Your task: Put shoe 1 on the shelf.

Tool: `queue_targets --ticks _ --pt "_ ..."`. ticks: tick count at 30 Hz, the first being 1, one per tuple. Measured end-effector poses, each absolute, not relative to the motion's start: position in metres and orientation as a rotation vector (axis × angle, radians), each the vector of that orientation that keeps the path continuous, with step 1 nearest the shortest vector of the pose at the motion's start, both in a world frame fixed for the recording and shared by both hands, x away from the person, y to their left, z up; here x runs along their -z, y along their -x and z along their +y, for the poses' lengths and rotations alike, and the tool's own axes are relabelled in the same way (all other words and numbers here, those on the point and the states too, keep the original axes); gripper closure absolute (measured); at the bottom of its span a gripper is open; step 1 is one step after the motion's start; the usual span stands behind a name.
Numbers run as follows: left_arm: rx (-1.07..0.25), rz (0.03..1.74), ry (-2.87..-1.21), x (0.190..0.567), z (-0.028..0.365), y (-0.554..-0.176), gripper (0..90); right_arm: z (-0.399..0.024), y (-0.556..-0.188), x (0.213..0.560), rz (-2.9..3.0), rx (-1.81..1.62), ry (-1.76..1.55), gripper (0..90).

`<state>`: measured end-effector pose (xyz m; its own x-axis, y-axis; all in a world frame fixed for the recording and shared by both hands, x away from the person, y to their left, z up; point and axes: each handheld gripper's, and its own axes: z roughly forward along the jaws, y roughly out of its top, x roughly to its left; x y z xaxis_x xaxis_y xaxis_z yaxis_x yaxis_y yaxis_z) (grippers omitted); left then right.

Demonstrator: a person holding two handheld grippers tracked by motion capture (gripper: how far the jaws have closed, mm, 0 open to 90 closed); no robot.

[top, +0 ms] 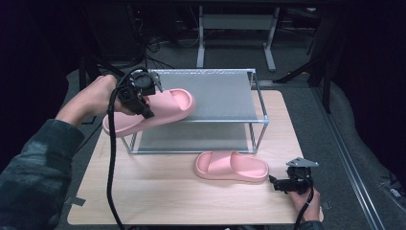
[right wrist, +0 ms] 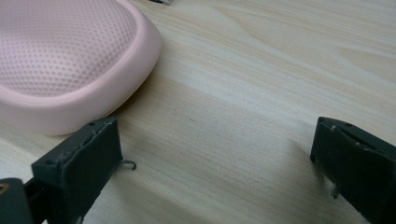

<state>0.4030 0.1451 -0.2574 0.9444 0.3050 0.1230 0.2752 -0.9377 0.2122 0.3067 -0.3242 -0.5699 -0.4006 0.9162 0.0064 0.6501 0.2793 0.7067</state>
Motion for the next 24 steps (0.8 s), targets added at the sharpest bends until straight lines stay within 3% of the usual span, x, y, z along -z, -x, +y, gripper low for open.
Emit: queue_targets --ticks 24 --pt "-0.251 1.02 -2.723 0.247 0.115 -0.455 84.6 -0.324 -0.307 0.57 2.147 -0.898 -1.409 1.5"
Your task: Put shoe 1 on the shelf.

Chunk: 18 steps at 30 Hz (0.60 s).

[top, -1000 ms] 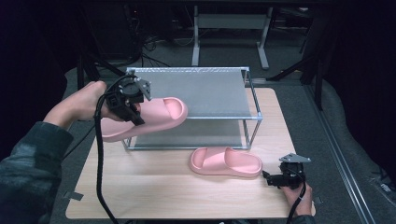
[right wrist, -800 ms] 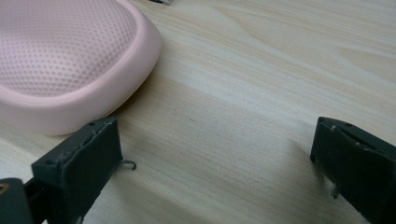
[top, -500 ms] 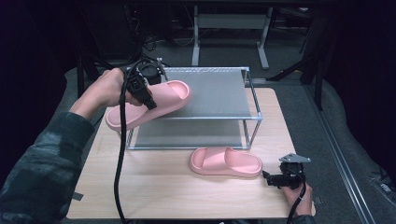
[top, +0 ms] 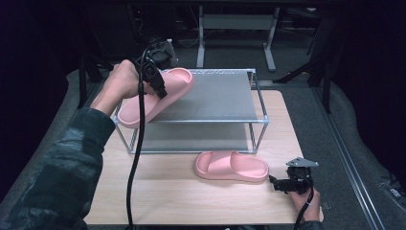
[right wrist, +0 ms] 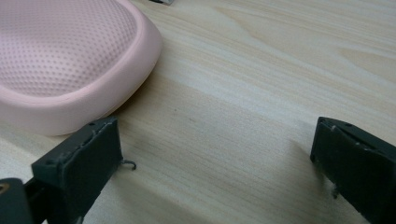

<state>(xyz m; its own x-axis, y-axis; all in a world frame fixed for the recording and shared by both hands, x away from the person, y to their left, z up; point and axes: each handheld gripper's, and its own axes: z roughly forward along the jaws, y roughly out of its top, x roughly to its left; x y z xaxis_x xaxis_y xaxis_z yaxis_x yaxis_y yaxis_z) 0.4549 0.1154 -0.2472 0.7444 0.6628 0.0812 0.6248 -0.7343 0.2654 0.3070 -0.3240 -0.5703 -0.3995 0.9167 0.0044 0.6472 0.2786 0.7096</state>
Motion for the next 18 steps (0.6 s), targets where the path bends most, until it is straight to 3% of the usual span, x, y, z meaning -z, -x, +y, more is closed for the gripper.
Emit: queue_targets --ticks 18 --pt "-0.233 1.465 -2.532 0.269 0.077 -0.505 84.9 -0.324 -0.307 0.57 2.148 -0.897 -1.409 1.5"
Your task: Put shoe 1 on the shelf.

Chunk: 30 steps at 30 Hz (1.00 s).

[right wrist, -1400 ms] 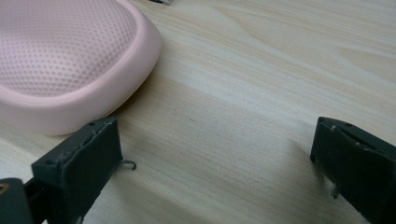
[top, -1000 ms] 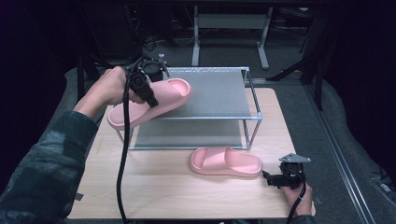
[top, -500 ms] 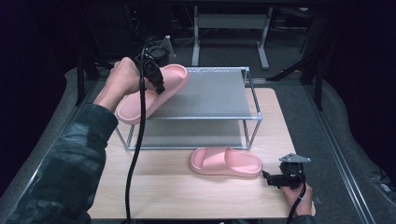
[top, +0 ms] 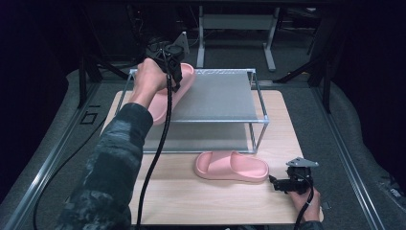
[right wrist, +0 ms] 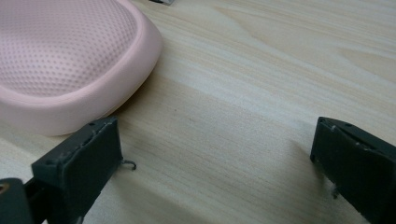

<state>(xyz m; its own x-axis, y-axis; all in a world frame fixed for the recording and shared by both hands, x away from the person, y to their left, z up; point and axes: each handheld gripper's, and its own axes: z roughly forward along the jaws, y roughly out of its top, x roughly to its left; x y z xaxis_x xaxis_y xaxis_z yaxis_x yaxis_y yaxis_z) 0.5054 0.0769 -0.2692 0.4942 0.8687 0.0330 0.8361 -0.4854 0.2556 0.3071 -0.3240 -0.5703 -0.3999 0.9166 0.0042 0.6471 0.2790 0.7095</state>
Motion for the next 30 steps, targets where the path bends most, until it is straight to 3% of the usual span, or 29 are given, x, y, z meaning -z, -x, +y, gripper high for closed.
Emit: queue_targets --ticks 10,27,29,30 --pt "-0.205 1.581 -2.463 0.29 0.066 -0.526 85.0 -0.324 -0.307 0.57 2.148 -0.897 -1.408 1.6" --pt "-0.329 1.636 -2.263 0.309 0.062 -0.531 84.8 -0.324 -0.307 0.57 2.148 -0.898 -1.408 1.6" --pt "-0.332 1.614 -2.269 0.309 0.063 -0.531 82.3 -0.324 -0.307 0.57 2.148 -0.898 -1.408 1.6" --pt "-0.377 1.579 -2.294 0.307 0.063 -0.527 74.7 -0.324 -0.307 0.57 2.148 -0.898 -1.408 1.6"
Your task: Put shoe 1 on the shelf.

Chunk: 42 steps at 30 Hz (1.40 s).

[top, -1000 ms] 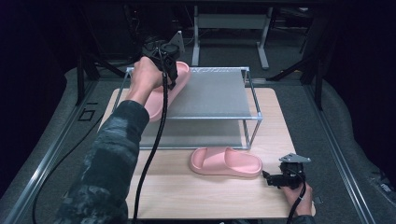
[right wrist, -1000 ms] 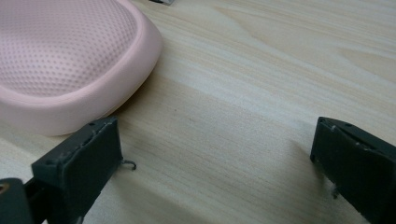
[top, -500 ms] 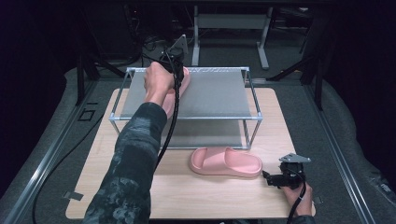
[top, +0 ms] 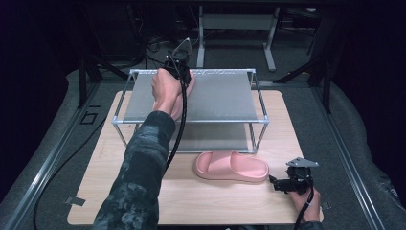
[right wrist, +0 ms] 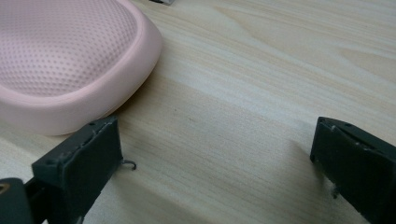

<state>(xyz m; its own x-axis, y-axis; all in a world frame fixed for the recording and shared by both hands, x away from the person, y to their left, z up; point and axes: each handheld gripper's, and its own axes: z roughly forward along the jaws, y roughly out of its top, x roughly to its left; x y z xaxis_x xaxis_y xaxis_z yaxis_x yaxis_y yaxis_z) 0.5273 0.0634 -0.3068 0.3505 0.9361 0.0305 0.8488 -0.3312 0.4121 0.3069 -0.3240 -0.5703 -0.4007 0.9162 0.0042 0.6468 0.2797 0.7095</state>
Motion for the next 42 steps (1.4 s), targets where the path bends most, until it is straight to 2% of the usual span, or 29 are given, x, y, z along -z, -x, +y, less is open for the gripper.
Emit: queue_targets --ticks 3,6,10,13,22,26,29,42 --pt "-0.42 1.506 -2.326 0.303 0.073 -0.519 54.6 -0.324 -0.307 0.57 2.156 -0.89 -1.411 1.6" --pt "-0.397 1.438 -2.32 0.301 0.091 -0.508 39.3 -0.324 -0.307 0.57 2.15 -0.897 -1.409 1.6" --pt "-0.343 1.359 -2.322 0.298 0.113 -0.492 24.7 -0.324 -0.307 0.57 2.146 -0.899 -1.409 1.6" --pt "-0.281 1.342 -2.374 0.298 0.127 -0.48 17.5 -0.324 -0.307 0.57 2.147 -0.898 -1.41 1.6" --pt "-0.142 1.329 -2.452 0.305 0.153 -0.46 12.8 -0.324 -0.307 0.57 2.146 -0.898 -1.411 1.6" --pt "-0.09 1.336 -2.477 0.314 0.153 -0.459 11.0 -0.324 -0.307 0.57 2.152 -0.898 -1.413 1.6" --pt "-0.068 1.329 -2.491 0.32 0.148 -0.46 13.0 -0.324 -0.307 0.57 2.153 -0.898 -1.412 1.6" --pt "-0.122 1.33 -2.489 0.322 0.128 -0.463 17.8 -0.324 -0.307 0.57 2.152 -0.899 -1.413 1.6"
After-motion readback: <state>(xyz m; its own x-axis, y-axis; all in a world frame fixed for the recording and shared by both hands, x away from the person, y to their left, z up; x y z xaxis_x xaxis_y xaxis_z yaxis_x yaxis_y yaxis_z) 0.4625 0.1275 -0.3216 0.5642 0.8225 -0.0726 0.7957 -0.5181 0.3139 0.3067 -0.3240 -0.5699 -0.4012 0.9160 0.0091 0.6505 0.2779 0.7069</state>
